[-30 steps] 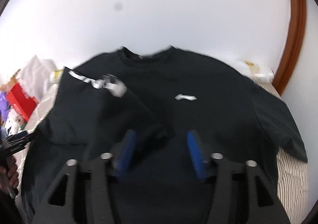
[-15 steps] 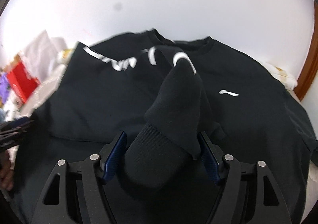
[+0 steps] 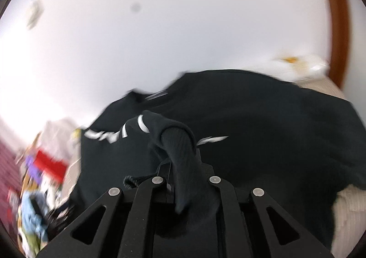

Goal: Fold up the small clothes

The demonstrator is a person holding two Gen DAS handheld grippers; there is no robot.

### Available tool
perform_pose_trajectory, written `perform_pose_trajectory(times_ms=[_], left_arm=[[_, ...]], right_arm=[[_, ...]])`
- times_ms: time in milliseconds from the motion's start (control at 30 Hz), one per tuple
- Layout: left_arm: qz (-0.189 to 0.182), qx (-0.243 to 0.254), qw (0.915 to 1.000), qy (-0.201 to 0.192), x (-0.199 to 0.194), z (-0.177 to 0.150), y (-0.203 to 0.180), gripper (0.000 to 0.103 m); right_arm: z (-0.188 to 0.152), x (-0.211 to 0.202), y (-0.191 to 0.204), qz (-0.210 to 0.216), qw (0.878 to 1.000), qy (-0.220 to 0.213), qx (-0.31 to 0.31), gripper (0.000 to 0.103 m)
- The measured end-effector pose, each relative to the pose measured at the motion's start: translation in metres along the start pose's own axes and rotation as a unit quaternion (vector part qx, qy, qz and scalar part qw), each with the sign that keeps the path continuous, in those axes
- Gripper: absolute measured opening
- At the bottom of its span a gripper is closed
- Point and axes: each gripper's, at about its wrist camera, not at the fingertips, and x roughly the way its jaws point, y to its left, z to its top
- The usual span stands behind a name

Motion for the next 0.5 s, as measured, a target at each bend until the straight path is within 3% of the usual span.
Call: perform_pose_trajectory(times_ms=[133, 267, 300, 500], left_arm=[[0.000, 0.000, 1.0000, 0.000, 0.000, 0.000, 0.000, 0.069], [0.001, 0.002, 1.0000, -0.001, 0.000, 0.000, 0.000, 0.069], [0.000, 0.001, 1.0000, 0.000, 0.000, 0.000, 0.000, 0.069], [0.001, 0.003, 1.0000, 0.001, 0.000, 0.000, -0.001, 0.069]], right_arm=[[-0.008, 0.013, -0.027, -0.051, 0.998, 0.030, 0.008, 0.021], [-0.030, 0.011, -0.035, -0.080, 0.996, 0.022, -0.011, 0.057], [-0.034, 0.009, -0.038, -0.086, 0.996, 0.018, -0.015, 0.061], [-0.038, -0.009, -0.053, -0.081, 0.997, -0.009, -0.010, 0.063]])
